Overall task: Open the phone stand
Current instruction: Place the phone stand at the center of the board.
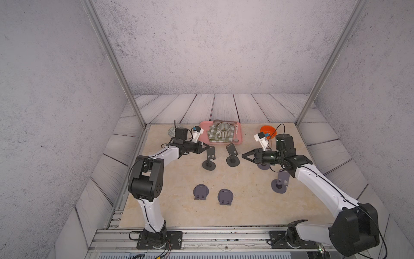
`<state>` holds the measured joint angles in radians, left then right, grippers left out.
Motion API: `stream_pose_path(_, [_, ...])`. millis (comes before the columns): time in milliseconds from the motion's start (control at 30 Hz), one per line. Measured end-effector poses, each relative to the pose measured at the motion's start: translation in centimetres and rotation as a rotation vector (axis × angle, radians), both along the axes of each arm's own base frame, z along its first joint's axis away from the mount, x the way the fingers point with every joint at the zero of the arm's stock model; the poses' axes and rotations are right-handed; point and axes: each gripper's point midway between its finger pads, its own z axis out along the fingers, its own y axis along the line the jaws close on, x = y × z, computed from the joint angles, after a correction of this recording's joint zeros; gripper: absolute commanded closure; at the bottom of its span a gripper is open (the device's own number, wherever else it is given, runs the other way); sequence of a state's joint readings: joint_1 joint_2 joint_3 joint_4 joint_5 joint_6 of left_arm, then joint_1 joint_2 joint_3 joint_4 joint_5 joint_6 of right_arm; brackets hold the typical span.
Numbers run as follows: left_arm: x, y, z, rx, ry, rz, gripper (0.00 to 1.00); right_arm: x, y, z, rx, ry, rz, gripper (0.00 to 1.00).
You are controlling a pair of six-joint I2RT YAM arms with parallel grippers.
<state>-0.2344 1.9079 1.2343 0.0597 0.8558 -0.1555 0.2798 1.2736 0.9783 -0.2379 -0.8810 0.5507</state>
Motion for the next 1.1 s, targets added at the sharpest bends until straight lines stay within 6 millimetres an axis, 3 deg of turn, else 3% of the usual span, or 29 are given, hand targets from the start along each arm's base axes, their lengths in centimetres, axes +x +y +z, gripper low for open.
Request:
stream_pose_path(267, [2.7, 0.3, 0.5, 0.010, -0.062, -0.020, 1.00, 0.0, 0.1, 0.2, 0.010, -0.008, 0.007, 0.70])
stream_pose_path(367, [3.3, 1.1, 0.3, 0.023, -0.069, -0.024, 0.77, 0.1, 0.2, 0.1, 0.009, -0.004, 0.007, 0.70])
stream_pose_path(467, [3.2, 1.8, 0.1, 0.040, -0.060, -0.024, 0.65, 0.2, 0.2, -0.1, 0.009, 0.000, 0.008, 0.70])
stream_pose_path(733, [3.7, 3.2, 0.1, 0.069, -0.049, 0.018, 0.51, 0.2, 0.3, 0.0, 0.016, 0.004, 0.011, 0.70])
stream_pose_path(833, [4.3, 4.1, 2.0, 0.073, -0.064, 0.047, 0.49, -0.1, 0.2, 0.2, 0.015, 0.004, 0.011, 0.70])
stream_pose_path(967, [4.9, 4.7, 7.6, 0.064, -0.149, 0.067, 0.49, -0.5, 0.0, 0.6, 0.012, -0.003, 0.005, 0.70])
stream_pose_path(1100, [3.1, 5.1, 12.6, 0.042, -0.206, 0.105, 0.49, -1.1, -0.4, 1.1, 0.001, -0.015, -0.003, 0.70])
